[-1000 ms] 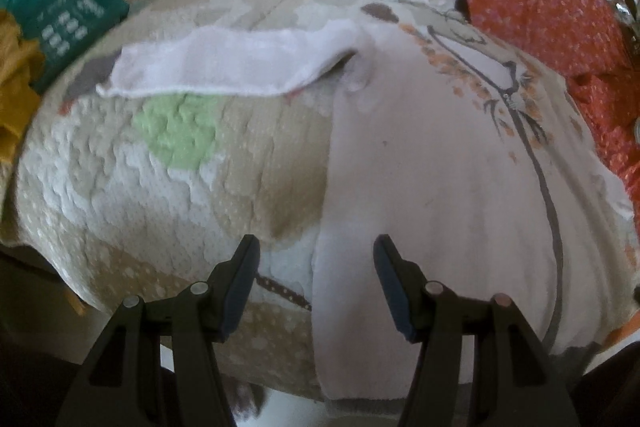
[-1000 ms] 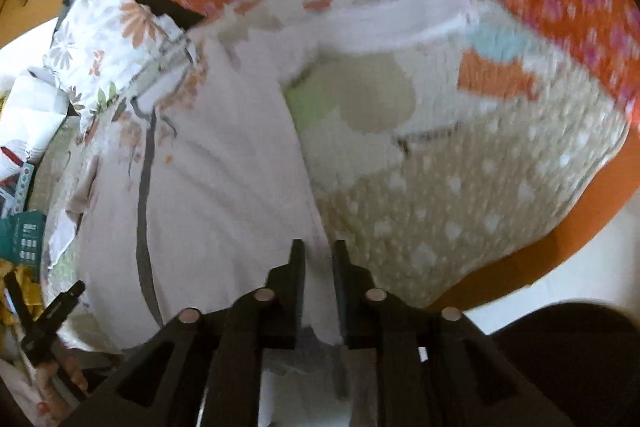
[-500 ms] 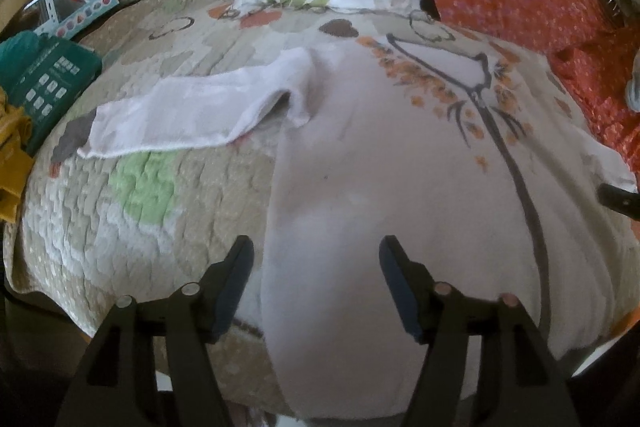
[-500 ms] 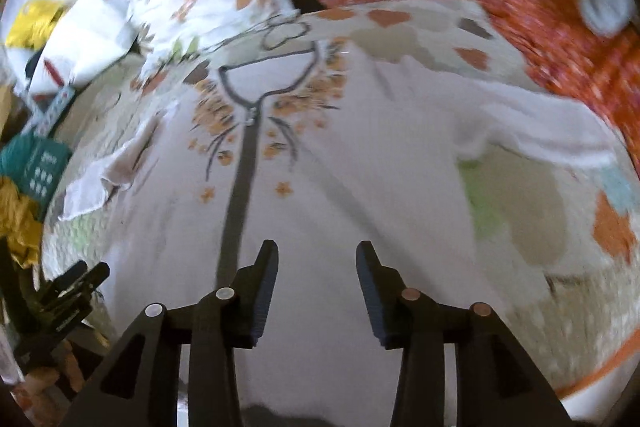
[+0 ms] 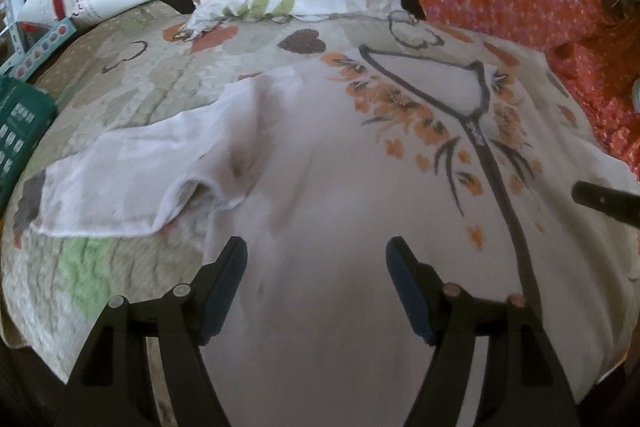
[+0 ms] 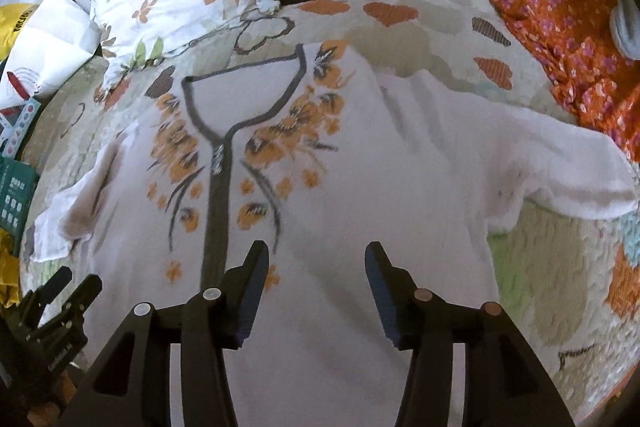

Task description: Fold small clothes

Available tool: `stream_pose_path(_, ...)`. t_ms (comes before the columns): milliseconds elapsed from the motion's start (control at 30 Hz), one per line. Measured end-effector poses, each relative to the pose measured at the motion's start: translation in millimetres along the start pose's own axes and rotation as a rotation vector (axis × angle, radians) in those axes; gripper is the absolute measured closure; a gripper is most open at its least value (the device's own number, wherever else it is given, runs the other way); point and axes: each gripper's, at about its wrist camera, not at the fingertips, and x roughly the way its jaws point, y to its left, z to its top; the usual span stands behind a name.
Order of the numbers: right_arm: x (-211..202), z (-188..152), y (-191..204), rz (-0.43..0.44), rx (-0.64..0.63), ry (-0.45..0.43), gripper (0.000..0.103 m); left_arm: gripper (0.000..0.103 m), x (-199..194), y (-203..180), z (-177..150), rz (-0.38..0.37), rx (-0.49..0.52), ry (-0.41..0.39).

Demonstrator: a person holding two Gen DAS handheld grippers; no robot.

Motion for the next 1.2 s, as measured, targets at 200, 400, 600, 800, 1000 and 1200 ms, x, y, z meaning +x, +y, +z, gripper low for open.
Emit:
stream_pose_path(200,13.3,6.1,-7.1,-0.035,0.011,-0.002,0.047,0.032,30.1,-5.7,9.4,-0.008,0.010,0.022)
stream_pose_path(400,25.5,5.7,-17.3,-0.016,0.069,0.015,0.047,0.023,40.6,-8.8,8.4,-0.014,0.007,0.031)
stream_pose_path(600,40.2,0.8,-15.6,-0.010,0.065,0.052,0.047,0.017,42.4,-11.5,5.9,-0.016,0.006,0.020)
stream_pose_path(800,42.1,-3.1,-11.3,-0.027,0.037,0.044,0.042,0.014,42.9,-10.8,5.8,-0.022,-0.009,0.035)
stream_pose_path(1000,43.4,-6.6,-7.3,-0.045,0.011,0.035,0.040,0.012,42.6,-9.8,3.9,-0.031,-0.009,0.047)
stream_pose_path(1200,44.6,-9.0,-2.6,-0.063,-0.006,0.027,0.036,0.011,41.5,-9.4,2.6,-0.035,-0.007,0.053)
